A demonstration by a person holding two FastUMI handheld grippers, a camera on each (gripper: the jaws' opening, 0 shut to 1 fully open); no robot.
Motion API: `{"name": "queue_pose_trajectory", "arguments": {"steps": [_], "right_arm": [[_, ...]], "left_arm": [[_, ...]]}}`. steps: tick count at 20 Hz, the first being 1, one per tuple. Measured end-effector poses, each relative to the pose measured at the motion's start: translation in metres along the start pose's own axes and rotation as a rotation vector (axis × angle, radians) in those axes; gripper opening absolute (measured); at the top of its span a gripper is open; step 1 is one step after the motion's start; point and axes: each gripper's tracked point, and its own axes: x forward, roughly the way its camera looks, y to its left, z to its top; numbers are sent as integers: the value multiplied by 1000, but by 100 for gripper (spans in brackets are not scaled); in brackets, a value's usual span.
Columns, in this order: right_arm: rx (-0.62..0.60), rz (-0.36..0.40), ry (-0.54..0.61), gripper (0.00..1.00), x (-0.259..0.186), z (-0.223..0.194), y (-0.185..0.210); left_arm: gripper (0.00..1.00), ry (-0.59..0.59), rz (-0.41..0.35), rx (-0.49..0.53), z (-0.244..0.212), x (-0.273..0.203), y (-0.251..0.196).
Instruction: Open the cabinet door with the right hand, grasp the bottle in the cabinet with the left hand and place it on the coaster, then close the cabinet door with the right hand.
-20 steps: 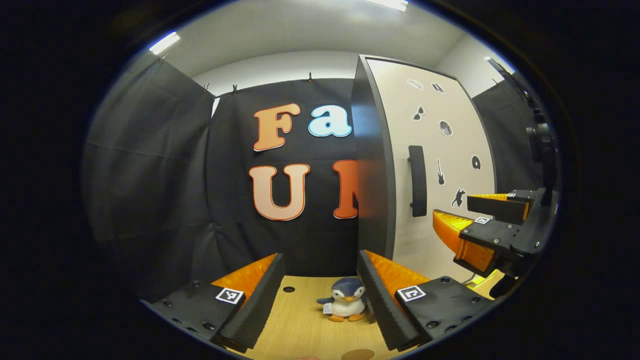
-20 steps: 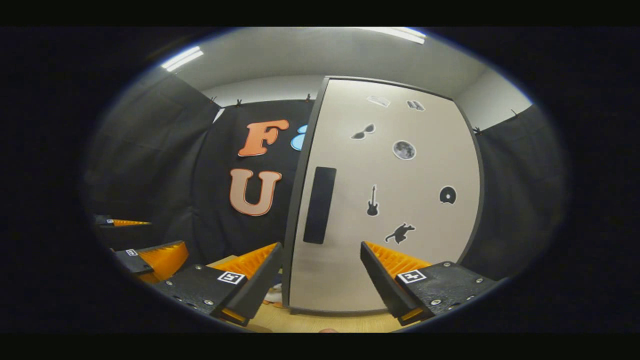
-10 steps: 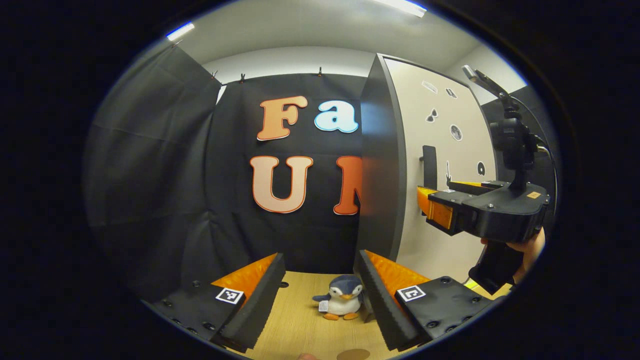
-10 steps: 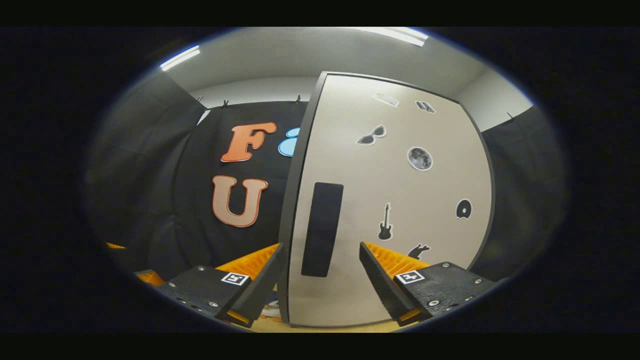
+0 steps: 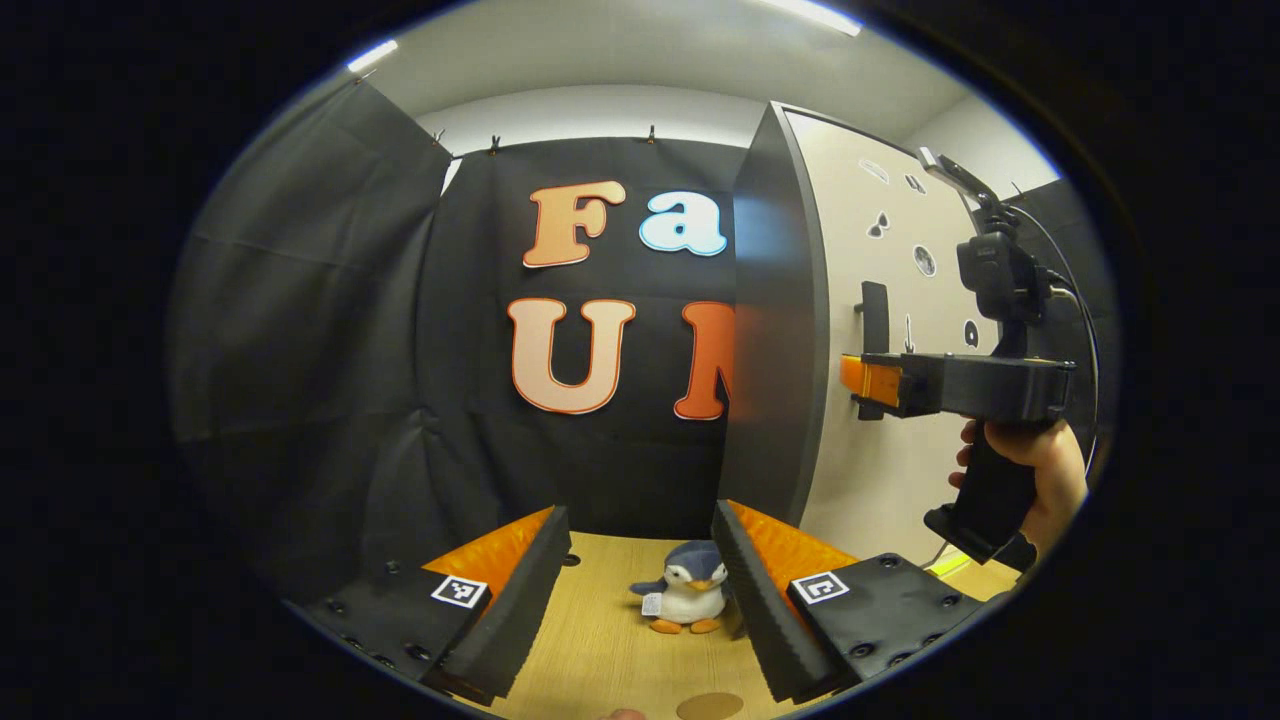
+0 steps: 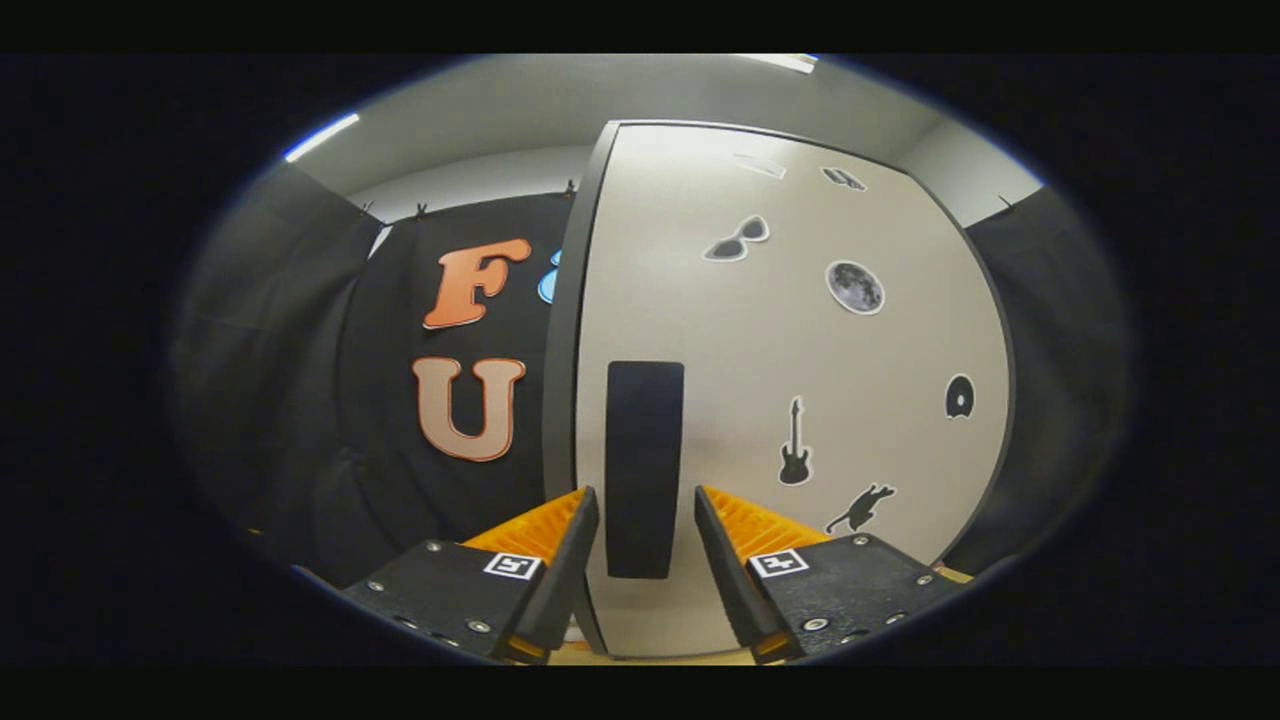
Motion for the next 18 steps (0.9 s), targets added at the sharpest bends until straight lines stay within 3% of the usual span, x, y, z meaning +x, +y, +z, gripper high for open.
{"name": "queue_pose_trajectory", "arguments": {"steps": [3, 11, 18], "right_arm": [[78, 10, 24, 40, 3, -3, 3], [71, -20, -5, 23, -2, -1, 2], [80, -50, -54, 17, -32, 12, 1]], "left_arm": [[95, 2, 6, 8, -1, -3, 5], [96, 11, 25, 12, -4, -12, 17], [95, 28, 29, 15, -10, 4, 30]]}}
